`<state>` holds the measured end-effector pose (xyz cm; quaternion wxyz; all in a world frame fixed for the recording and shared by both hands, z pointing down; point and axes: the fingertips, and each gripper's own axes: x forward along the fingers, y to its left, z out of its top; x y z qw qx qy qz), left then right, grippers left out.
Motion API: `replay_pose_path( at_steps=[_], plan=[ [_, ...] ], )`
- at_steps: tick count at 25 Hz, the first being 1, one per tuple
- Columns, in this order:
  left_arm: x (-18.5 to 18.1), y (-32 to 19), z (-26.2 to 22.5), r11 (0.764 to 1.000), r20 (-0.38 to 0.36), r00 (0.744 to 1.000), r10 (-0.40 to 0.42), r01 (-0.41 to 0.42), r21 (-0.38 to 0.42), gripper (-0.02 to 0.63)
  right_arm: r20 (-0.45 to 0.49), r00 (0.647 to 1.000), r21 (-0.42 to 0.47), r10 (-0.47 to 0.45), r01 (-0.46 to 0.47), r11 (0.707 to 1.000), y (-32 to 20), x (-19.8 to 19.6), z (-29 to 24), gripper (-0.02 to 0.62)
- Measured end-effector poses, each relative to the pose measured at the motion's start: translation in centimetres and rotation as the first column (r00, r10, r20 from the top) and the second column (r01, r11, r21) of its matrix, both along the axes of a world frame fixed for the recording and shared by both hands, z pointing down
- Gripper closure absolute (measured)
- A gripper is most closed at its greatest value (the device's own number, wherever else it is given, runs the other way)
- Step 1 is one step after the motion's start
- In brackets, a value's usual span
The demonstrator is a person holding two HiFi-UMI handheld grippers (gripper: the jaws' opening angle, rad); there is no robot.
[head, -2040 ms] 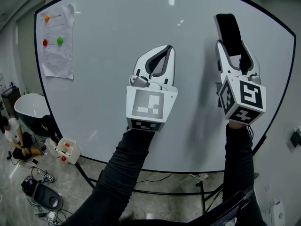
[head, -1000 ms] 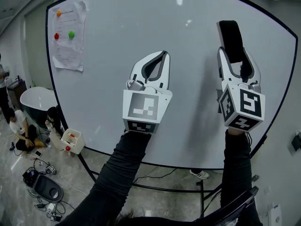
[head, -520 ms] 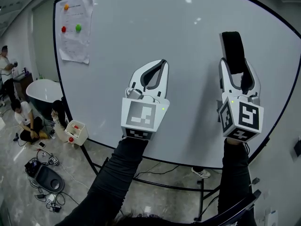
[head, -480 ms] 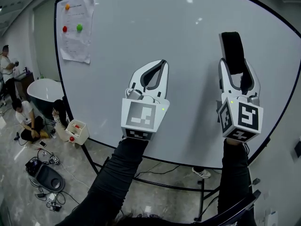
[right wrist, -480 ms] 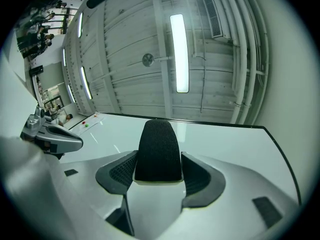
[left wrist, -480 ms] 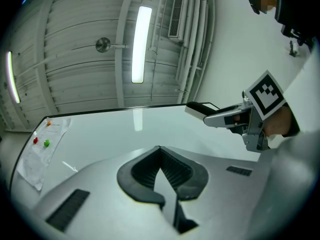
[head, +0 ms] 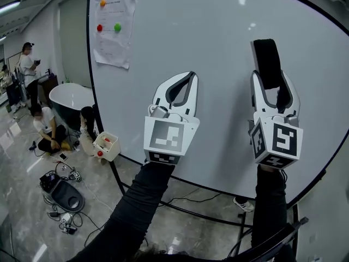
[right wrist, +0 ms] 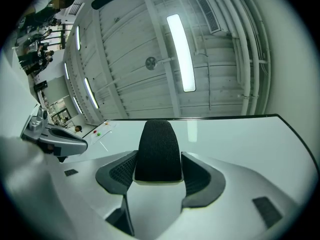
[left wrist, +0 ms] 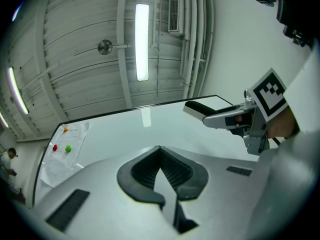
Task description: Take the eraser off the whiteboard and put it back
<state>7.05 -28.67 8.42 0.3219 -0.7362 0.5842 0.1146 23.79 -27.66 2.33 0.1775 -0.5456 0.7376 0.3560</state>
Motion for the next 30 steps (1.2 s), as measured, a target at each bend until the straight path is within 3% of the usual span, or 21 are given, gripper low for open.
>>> replay_pose_path(
  at_steps=[6, 15, 30],
  plan=[
    [-3.2, 0.4, 0.0, 1.000, 0.004, 1.000, 0.001, -0.001, 0.015, 0.600, 0.010, 1.000, -0.017, -0.010, 0.010, 1.000, -0.3, -3.7, 1.7, 0.319],
    [-9.2, -1.6, 2.7, 0.999, -0.013, 0.999, 0.030, -0.030, -0.045, 0.600, 0.019, 0.999, -0.081, 0.038, -0.037, 0.996, -1.7, -9.4, 5.0, 0.319],
    [-15.9, -2.9, 5.4, 0.994, -0.022, 0.997, 0.074, -0.075, -0.079, 0.600, 0.054, 0.995, -0.099, 0.080, -0.075, 0.992, -2.3, -16.0, 8.6, 0.319]
  ],
)
